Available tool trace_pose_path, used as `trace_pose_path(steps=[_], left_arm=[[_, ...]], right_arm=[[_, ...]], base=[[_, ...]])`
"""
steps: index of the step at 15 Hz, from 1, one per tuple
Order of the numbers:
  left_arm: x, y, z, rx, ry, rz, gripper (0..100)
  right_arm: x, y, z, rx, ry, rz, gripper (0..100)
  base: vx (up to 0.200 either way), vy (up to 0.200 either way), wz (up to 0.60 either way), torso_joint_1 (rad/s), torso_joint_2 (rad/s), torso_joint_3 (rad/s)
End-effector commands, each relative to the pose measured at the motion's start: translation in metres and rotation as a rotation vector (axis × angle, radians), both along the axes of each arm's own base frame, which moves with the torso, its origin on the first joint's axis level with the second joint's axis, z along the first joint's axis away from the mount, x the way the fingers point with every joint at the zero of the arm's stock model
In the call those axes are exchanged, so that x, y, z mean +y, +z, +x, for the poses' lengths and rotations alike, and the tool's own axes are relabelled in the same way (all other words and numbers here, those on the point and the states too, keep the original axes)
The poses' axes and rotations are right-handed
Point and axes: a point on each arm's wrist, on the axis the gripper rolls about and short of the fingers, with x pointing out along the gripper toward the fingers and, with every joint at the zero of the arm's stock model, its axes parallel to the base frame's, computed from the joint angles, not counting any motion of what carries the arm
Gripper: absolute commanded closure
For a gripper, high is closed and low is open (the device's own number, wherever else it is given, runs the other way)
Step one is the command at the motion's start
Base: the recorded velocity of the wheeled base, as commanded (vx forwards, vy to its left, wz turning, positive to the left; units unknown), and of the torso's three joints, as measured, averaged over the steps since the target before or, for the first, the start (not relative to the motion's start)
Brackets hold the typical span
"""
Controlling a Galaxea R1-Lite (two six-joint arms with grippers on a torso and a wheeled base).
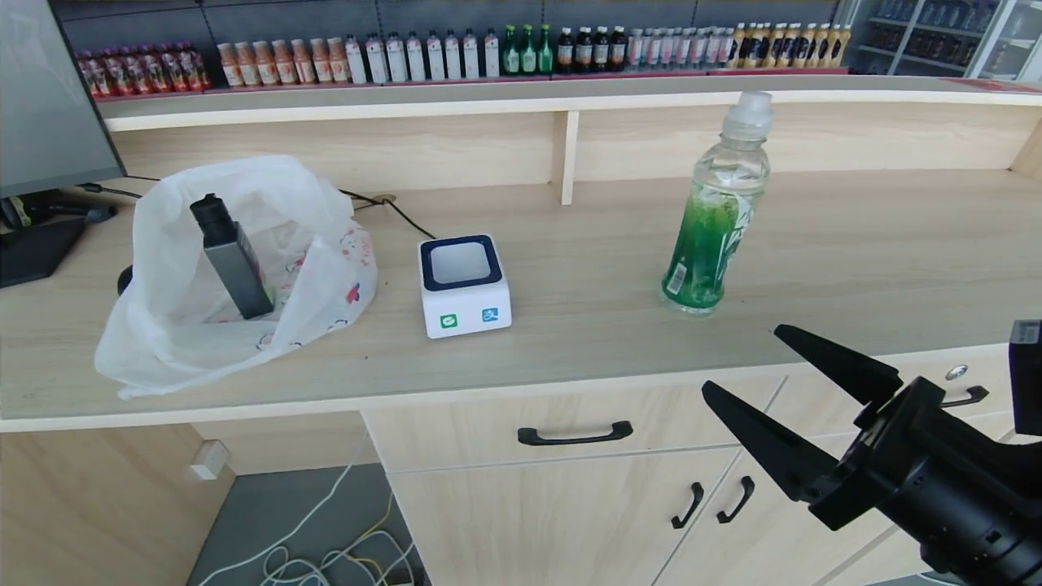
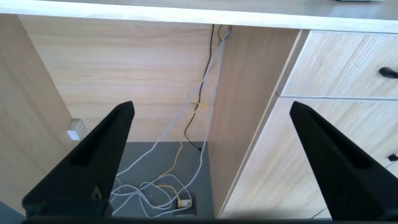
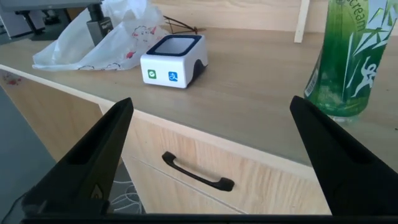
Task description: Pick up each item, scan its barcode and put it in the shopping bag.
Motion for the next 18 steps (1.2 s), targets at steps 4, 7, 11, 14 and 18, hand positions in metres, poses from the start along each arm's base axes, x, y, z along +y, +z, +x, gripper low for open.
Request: trace_pose_path(steps=[4,7,11,14,18], left_arm=[[0.000,0.000,0.000,-0.001,0.002,-0.001,0],[0.000,0.000,0.000,-0.001,0.000,-0.001,0],[0.000,0.000,0.000,-0.001,0.000,-0.002,0],[0.000,0.000,0.000,-0.001,0.000,-0.002,0],[0.000,0.000,0.000,-0.001,0.000,-0.002,0]], right_arm=[[0.003,-0.003,0.004,0.013,-0.002,-0.011,0],[0.010,0.000,0.015,0.007,-0.010,-0.004,0],[0.023,0.002,0.053,-0.012,-0.077,-0.007,0],[0.015,0.004,0.074,-0.040,-0.153,-0.028,0],[0.020,0.014,0.098,-0.038,-0.184,-0.032,0]], base=[[0.000,-0.200,0.00,0.004,0.00,0.001],[0.000,0.000,0.00,0.000,0.00,0.000],[0.000,0.000,0.00,0.000,0.00,0.000],[0.000,0.000,0.00,0.000,0.00,0.000],[0.000,0.000,0.00,0.000,0.00,0.000]])
